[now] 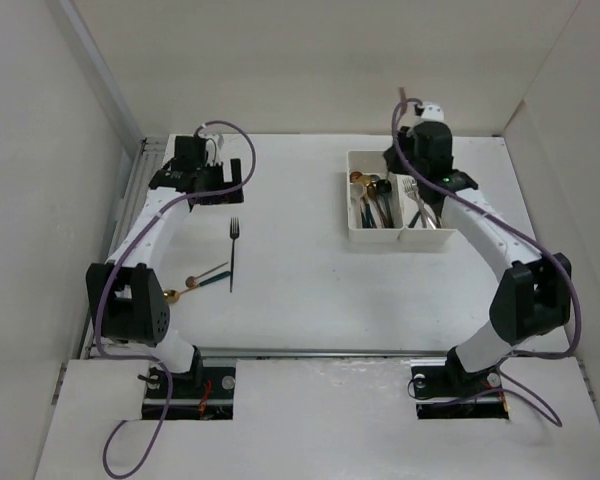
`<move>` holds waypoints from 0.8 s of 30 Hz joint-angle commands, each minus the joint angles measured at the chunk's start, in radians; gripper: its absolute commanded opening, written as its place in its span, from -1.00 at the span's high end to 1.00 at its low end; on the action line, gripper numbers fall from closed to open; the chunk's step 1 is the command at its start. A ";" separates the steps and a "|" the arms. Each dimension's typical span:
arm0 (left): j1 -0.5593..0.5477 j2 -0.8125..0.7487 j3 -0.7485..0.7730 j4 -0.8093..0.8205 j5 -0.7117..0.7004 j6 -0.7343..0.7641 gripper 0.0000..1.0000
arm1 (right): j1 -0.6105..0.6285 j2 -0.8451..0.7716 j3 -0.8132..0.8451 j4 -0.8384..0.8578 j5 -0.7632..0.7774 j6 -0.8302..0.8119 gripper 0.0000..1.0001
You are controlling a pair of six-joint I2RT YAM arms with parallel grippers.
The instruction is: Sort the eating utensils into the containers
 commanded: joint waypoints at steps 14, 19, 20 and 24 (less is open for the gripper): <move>-0.032 0.225 -0.138 -0.058 -0.057 0.119 -0.51 | -0.158 0.252 0.053 -0.320 0.311 -0.184 0.85; -0.032 0.260 -0.156 -0.058 -0.026 0.128 -0.15 | -0.169 0.279 0.086 -0.354 0.302 -0.184 0.11; -0.032 0.260 -0.165 -0.058 -0.026 0.128 -0.10 | -0.169 0.279 0.086 -0.354 0.302 -0.184 -0.05; -0.032 0.292 -0.174 -0.067 0.007 0.137 0.08 | -0.169 0.248 0.086 -0.354 0.292 -0.184 -0.20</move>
